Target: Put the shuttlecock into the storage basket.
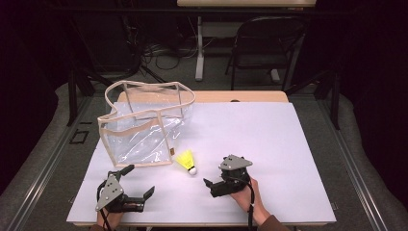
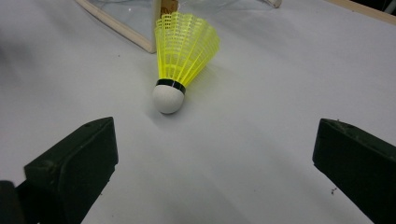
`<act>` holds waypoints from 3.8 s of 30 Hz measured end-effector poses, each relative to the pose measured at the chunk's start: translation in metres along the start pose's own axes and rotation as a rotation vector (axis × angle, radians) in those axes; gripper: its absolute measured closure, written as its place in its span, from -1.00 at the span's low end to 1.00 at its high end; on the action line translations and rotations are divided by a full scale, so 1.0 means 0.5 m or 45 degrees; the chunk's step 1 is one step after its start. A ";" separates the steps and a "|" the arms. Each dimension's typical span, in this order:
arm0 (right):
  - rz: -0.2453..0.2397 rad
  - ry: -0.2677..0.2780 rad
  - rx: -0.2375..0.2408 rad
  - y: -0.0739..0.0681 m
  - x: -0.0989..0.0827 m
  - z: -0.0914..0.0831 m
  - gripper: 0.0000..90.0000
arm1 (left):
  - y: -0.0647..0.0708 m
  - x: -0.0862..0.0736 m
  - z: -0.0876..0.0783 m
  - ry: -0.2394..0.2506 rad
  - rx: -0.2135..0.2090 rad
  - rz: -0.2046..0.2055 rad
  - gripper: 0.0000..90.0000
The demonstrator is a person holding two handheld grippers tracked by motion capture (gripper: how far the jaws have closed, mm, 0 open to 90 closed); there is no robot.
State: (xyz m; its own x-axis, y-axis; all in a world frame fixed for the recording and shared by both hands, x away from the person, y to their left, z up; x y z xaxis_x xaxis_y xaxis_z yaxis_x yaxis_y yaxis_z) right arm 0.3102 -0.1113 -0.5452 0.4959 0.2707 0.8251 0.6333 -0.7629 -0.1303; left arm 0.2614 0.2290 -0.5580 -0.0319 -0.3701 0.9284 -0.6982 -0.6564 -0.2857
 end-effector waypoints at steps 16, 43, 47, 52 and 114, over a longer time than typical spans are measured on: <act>0.006 -0.050 0.010 -0.024 0.014 0.036 -1.00 | -0.002 0.000 -0.001 0.006 -0.001 -0.004 -1.00; 0.022 -0.129 0.005 -0.049 0.038 0.086 -1.00 | -0.003 0.001 -0.001 0.012 -0.004 -0.004 -1.00; 0.025 -0.134 0.005 -0.050 0.042 0.093 -1.00 | -0.003 0.000 -0.001 0.013 -0.003 -0.005 -1.00; 0.027 -0.145 0.006 -0.058 0.047 0.106 -1.00 | -0.003 0.000 -0.001 0.015 -0.002 -0.009 -1.00; 0.208 -0.161 -0.131 -0.083 0.046 0.147 0.45 | -0.005 0.000 -0.002 0.016 -0.002 -0.009 -1.00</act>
State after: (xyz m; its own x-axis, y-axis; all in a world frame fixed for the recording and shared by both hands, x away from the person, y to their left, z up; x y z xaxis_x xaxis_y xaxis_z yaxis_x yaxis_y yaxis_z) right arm 0.3388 -0.0301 -0.5612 0.6617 0.2053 0.7211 0.4779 -0.8566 -0.1947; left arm 0.2621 0.2313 -0.5569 -0.0357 -0.3570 0.9334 -0.6994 -0.6583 -0.2785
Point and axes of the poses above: each handheld gripper's, and its own axes: z roughly forward along the jaws, x roughly out of its top, y roughly to its right, the point moved 2 cm from there along z, roughly forward along the jaws, and after that the axes turned 11 degrees about z, right-handed, at the moved point
